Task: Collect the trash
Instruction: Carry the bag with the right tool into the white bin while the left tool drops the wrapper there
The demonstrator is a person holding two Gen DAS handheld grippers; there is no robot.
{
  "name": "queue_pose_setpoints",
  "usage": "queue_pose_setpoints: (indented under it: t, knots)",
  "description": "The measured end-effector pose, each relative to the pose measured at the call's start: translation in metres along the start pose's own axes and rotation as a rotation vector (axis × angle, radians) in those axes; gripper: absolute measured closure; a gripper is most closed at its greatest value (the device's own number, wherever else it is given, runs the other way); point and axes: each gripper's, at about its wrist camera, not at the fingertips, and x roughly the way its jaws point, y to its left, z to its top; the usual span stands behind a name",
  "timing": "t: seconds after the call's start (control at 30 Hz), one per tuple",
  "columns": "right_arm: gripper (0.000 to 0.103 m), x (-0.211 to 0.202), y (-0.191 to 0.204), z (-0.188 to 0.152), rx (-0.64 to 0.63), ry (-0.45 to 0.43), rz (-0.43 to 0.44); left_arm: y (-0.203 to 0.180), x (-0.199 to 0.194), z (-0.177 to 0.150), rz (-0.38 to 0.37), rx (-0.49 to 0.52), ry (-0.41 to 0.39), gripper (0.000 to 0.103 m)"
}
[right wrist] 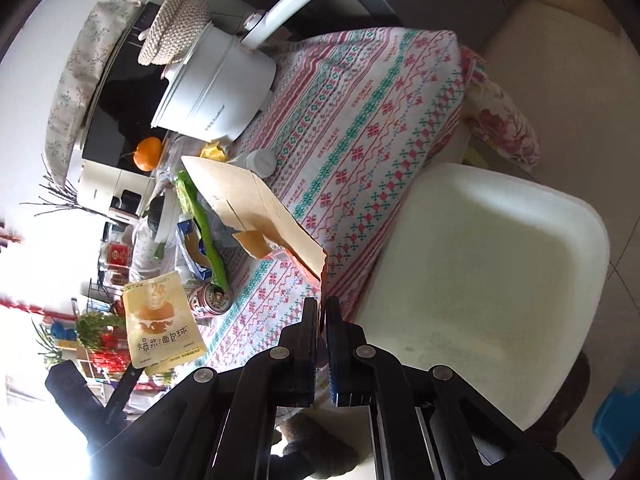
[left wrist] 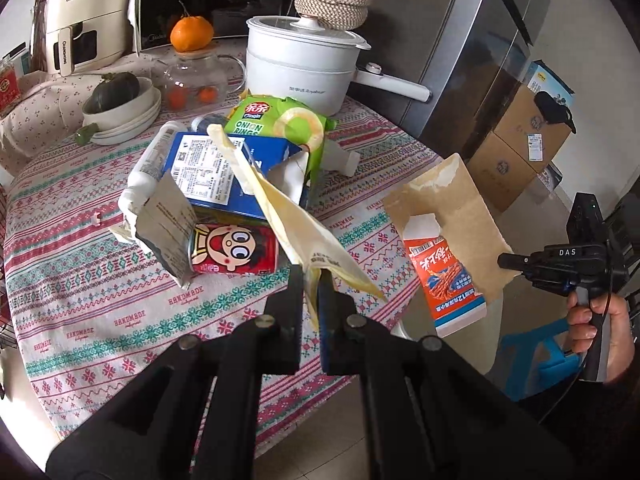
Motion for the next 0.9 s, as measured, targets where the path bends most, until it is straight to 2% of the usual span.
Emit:
queue_pose_setpoints:
  t: [0.17, 0.33, 0.53, 0.63, 0.7, 0.77, 0.83, 0.9]
  knots:
    - [0.098, -0.039, -0.038, -0.004, 0.031, -0.058, -0.034, -0.027, 0.004, -0.004, -0.045, 0.065, 0.009, 0.096]
    - [0.098, -0.055, -0.072, -0.009, 0.080, -0.066, -0.097, -0.056, 0.012, -0.008, -0.086, 0.137, 0.024, 0.096]
    - [0.098, -0.050, -0.098, -0.013, 0.114, -0.022, -0.173, -0.089, 0.023, -0.017, -0.129, 0.228, 0.046, 0.096]
    - [0.098, -0.037, -0.105, -0.014, 0.117, 0.018, -0.239, -0.103, 0.028, -0.022, -0.145, 0.275, 0.057, 0.096]
    - [0.098, -0.028, -0.108, -0.012, 0.118, 0.045, -0.243, -0.112, 0.030, -0.026, -0.153, 0.302, 0.065, 0.096]
    - [0.093, -0.023, -0.109, -0.011, 0.125, 0.065, -0.234, -0.120, 0.032, -0.030, -0.157, 0.326, 0.071, 0.096]
    - [0.090, -0.022, -0.106, -0.010, 0.108, 0.063, -0.269, -0.126, 0.034, -0.033, -0.163, 0.343, 0.078, 0.096]
    - [0.080, -0.023, -0.099, -0.011, 0.066, 0.057, -0.304, -0.131, 0.036, -0.036, -0.169, 0.358, 0.084, 0.096]
